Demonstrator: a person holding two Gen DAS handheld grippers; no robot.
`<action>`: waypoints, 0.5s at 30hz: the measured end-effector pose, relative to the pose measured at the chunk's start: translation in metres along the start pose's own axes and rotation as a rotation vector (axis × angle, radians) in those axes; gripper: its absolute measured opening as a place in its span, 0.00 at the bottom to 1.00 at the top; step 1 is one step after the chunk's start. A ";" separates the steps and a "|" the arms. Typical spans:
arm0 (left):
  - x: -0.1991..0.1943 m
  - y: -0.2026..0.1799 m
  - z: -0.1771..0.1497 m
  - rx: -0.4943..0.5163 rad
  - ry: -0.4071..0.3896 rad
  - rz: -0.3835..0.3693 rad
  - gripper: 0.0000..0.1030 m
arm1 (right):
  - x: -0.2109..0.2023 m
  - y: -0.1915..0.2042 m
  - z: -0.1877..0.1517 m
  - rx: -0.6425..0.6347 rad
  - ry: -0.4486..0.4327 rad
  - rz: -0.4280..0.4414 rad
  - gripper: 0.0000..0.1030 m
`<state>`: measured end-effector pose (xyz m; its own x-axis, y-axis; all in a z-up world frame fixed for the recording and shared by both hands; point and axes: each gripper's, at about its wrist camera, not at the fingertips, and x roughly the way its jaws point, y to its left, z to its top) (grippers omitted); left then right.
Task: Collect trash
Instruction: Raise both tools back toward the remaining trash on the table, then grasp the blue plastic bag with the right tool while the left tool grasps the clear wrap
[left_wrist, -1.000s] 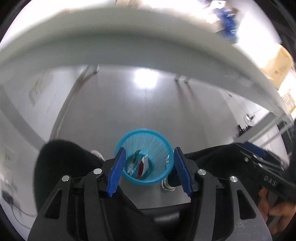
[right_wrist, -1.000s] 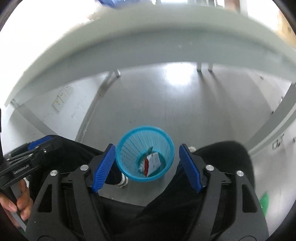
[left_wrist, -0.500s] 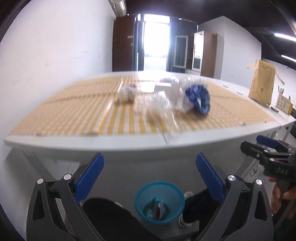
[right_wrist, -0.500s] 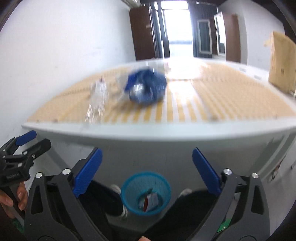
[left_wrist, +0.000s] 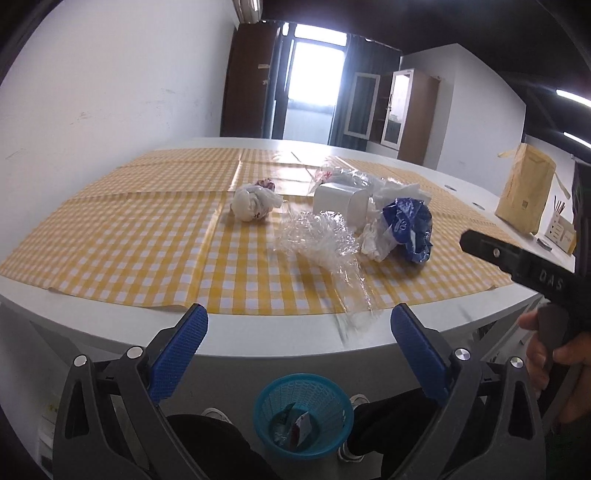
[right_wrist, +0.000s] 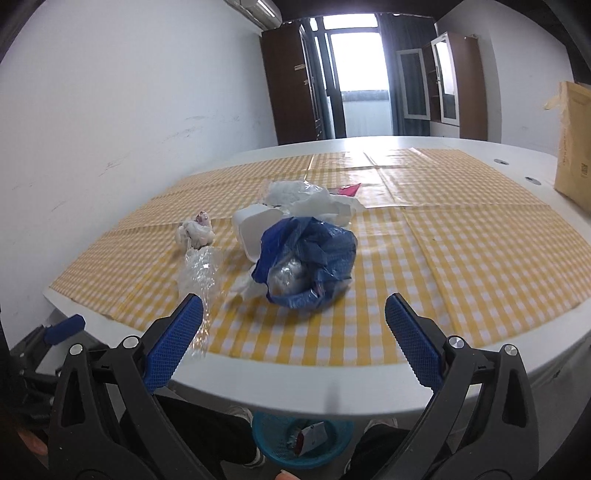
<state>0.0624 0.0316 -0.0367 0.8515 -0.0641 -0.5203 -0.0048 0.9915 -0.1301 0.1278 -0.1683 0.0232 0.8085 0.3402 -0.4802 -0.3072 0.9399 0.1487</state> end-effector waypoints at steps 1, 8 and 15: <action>0.002 0.000 0.001 0.005 0.004 0.001 0.94 | 0.006 -0.001 0.004 0.007 0.007 0.004 0.91; 0.016 0.014 0.019 -0.037 0.003 0.017 0.94 | 0.054 0.009 0.029 0.010 0.053 0.015 0.85; 0.029 0.012 0.030 -0.042 0.016 0.007 0.94 | 0.090 0.013 0.034 -0.002 0.124 -0.006 0.68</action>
<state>0.1031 0.0453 -0.0283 0.8431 -0.0596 -0.5344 -0.0326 0.9863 -0.1615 0.2138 -0.1249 0.0109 0.7420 0.3284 -0.5844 -0.3036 0.9419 0.1439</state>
